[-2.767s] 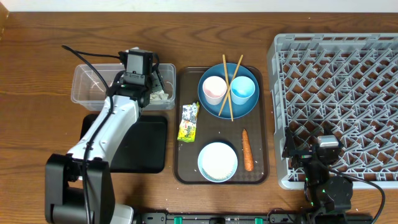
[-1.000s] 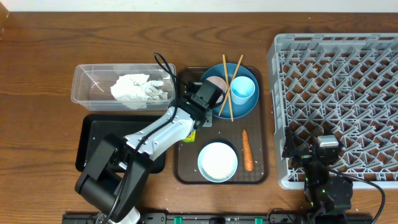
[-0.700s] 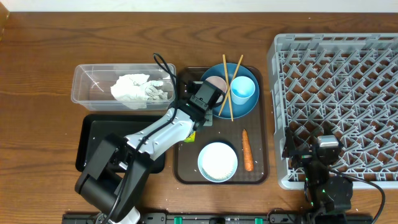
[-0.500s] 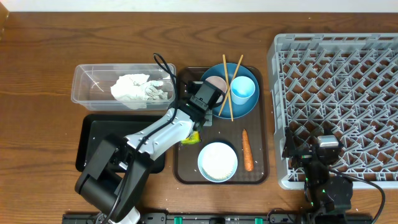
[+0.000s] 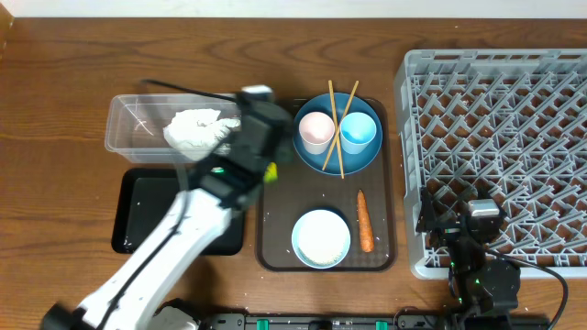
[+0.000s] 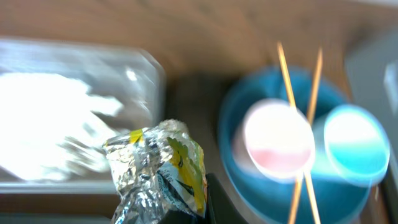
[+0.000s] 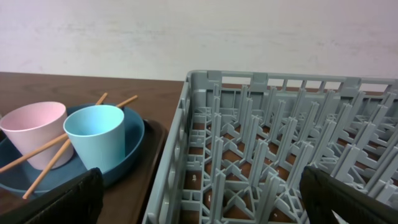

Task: Sort waste into correct bins and load items into the dishwasher rack
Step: 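Carry the snack packet into the clear bin and release it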

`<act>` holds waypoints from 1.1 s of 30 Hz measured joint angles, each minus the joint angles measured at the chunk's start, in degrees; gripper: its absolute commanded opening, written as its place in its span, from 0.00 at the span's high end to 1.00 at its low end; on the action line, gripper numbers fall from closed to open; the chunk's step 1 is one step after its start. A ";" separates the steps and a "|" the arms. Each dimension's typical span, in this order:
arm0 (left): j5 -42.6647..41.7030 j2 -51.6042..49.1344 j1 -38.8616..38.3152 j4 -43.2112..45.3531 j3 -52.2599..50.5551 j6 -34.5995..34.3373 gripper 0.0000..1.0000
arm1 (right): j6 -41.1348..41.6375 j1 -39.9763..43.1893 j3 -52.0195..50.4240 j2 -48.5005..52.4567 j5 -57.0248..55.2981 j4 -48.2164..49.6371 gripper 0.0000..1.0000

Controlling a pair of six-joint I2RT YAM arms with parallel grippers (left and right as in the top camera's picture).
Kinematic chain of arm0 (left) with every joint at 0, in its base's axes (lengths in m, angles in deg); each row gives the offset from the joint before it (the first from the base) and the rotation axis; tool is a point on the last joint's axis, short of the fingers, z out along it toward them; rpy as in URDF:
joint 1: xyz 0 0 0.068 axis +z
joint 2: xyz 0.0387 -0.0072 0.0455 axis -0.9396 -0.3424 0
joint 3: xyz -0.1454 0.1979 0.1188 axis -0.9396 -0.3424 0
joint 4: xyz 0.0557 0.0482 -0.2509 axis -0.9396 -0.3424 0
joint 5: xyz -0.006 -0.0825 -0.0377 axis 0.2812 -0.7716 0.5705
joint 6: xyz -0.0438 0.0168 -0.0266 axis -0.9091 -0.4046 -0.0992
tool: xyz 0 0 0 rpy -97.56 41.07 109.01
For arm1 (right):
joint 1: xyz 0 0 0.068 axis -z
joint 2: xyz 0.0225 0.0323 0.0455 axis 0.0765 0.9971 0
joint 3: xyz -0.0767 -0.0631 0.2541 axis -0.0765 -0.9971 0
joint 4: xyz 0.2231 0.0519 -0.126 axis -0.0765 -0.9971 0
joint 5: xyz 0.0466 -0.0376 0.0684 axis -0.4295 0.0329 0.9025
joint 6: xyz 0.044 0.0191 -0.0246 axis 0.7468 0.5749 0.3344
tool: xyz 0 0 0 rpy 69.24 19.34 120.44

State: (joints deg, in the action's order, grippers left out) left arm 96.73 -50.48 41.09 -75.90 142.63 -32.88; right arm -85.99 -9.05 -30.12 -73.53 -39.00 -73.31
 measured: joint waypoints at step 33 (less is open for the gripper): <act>-0.17 -4.37 19.12 8.48 -0.02 1.11 0.32 | 0.00 0.00 0.00 0.00 0.00 0.00 0.01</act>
State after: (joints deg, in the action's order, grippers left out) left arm 96.56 -54.85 60.22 -67.42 142.61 -31.77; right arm -85.99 -9.05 -30.12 -73.53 -39.00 -73.31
